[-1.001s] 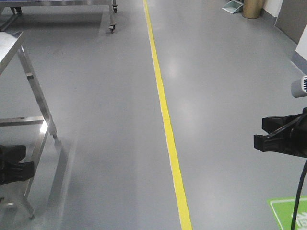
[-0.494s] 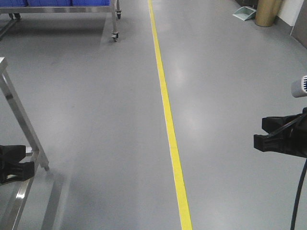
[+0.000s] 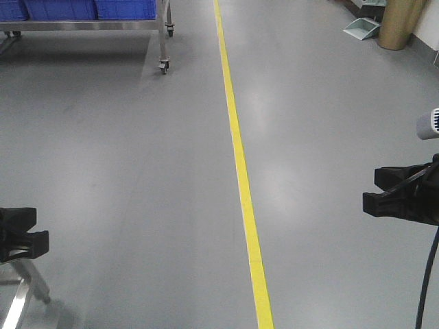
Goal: Move and align brake pads A on conveyor
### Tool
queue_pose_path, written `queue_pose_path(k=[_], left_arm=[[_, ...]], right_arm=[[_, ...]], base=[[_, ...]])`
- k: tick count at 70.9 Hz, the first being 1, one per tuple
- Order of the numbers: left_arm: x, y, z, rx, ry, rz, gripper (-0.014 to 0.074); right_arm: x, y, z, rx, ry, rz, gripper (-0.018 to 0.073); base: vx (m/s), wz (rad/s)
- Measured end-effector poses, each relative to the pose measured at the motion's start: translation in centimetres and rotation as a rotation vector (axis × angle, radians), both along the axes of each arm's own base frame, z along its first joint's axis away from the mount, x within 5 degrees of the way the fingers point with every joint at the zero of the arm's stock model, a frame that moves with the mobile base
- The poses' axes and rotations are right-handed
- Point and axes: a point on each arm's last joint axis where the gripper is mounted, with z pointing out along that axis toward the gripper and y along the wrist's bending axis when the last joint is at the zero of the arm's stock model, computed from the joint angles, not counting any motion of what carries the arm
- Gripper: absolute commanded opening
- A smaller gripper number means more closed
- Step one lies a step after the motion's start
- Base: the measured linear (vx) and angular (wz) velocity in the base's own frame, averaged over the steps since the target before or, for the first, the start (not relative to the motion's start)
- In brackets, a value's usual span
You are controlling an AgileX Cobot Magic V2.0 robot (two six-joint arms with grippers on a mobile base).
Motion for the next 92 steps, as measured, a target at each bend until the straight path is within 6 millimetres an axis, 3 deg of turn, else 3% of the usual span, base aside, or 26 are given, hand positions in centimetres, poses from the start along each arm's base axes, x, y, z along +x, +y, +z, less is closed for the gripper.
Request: queue_pose_path(k=[54,92], left_arm=[[0.0,0.0,0.0,0.0,0.0,0.0,-0.0006],[0.0,0.0,0.0,0.0,0.0,0.0,-0.0006]], right_arm=[[0.0,0.0,0.0,0.0,0.0,0.0,-0.0006],[0.0,0.0,0.0,0.0,0.0,0.0,-0.0006]], base=[[0.47,0.02],[0.29,0.04]])
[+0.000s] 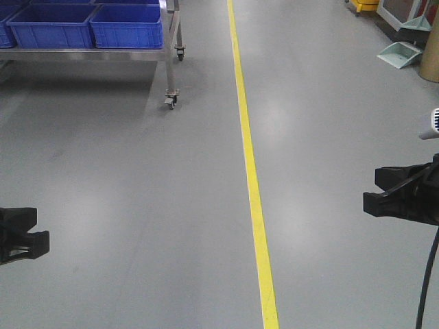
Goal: Move and align brake pads A on conveyor
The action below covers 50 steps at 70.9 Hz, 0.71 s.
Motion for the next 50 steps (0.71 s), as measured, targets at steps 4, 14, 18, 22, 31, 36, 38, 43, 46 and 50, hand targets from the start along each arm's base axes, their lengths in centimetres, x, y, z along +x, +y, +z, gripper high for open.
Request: queue_pose_path(k=[4,14,18,22,31,36,38,43,46,50], left_arm=[[0.0,0.0,0.0,0.0,0.0,0.0,-0.0006],[0.01,-0.01,0.01,-0.001,-0.002,0.0,-0.0006],[0.03,-0.01,0.0,0.0,-0.001,0.0,-0.0006],[0.03,-0.01,0.0,0.0,-0.001,0.0,-0.0006],[0.03,-0.01,0.0,0.0,-0.001,0.0,-0.0006],[0.03,-0.01,0.0,0.0,-0.001,0.0,-0.0006],[0.03,-0.01,0.0,0.0,-0.001,0.0,-0.0006],[0.03,-0.01,0.0,0.0,-0.001,0.0,-0.0006],[0.03,-0.01,0.0,0.0,-0.001,0.0,-0.0006],[0.03,-0.01,0.0,0.0,-0.001,0.0,-0.0006]], right_arm=[[0.0,0.0,0.0,0.0,0.0,0.0,-0.0006],[0.0,0.0,0.0,0.0,0.0,0.0,-0.0006],[0.0,0.0,0.0,0.0,0.0,0.0,-0.0006],[0.0,0.0,0.0,0.0,0.0,0.0,-0.0006],[0.0,0.0,0.0,0.0,0.0,0.0,-0.0006],[0.0,0.0,0.0,0.0,0.0,0.0,-0.0006],[0.0,0.0,0.0,0.0,0.0,0.0,-0.0006],[0.0,0.0,0.0,0.0,0.0,0.0,-0.0006],[0.0,0.0,0.0,0.0,0.0,0.0,-0.0006],[0.0,0.0,0.0,0.0,0.0,0.0,-0.0006]], base=[[0.2,0.11],[0.18,0.23],[0.14,0.41],[0.13,0.5],[0.11,0.62],[0.09,0.71],[0.09,0.75],[0.08,0.78],[0.07,0.81],[0.07,0.81]])
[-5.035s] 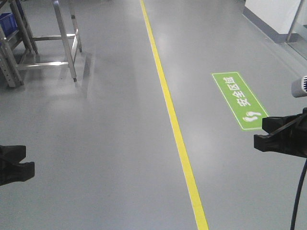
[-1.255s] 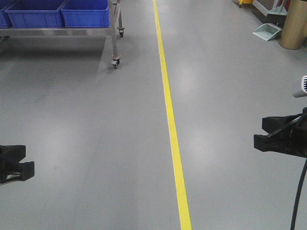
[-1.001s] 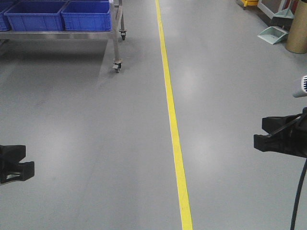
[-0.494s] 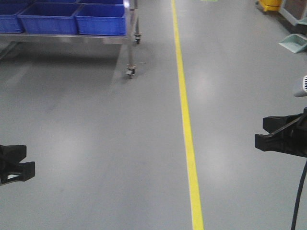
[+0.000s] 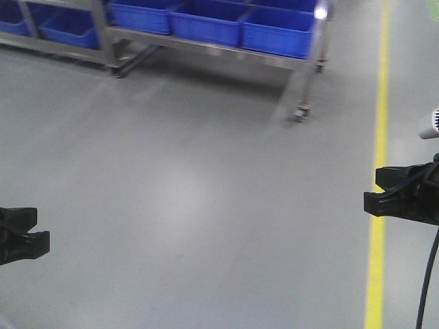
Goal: Move and align brake pads A on conveyor
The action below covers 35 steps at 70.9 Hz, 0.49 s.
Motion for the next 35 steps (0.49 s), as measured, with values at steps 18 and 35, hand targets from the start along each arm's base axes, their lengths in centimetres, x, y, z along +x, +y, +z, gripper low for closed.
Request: queue_pose_path(k=[18,35], left_arm=[[0.0,0.0,0.0,0.0,0.0,0.0,-0.0006],[0.0,0.0,0.0,0.0,0.0,0.0,-0.0006]], right_arm=[[0.0,0.0,0.0,0.0,0.0,0.0,-0.0006],[0.0,0.0,0.0,0.0,0.0,0.0,-0.0006]], base=[[0.06,0.78],[0.07,0.69]])
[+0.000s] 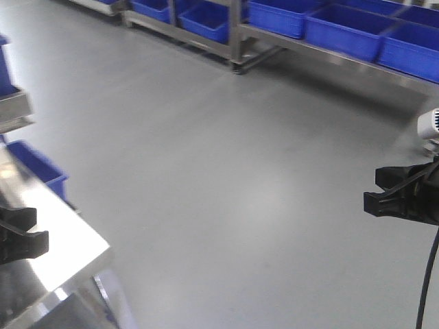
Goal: Move and align brake pads A on conveyor
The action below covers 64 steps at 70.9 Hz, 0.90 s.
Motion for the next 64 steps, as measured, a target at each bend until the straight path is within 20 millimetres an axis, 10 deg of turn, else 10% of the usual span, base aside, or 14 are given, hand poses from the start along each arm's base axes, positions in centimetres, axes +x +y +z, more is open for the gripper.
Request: queue_pose_path(k=[64], left_arm=[[0.0,0.01,-0.01,0.002,0.0,0.0,-0.0006]], right_arm=[[0.0,0.0,0.0,0.0,0.0,0.0,-0.0006]], base=[[0.09,0.7]])
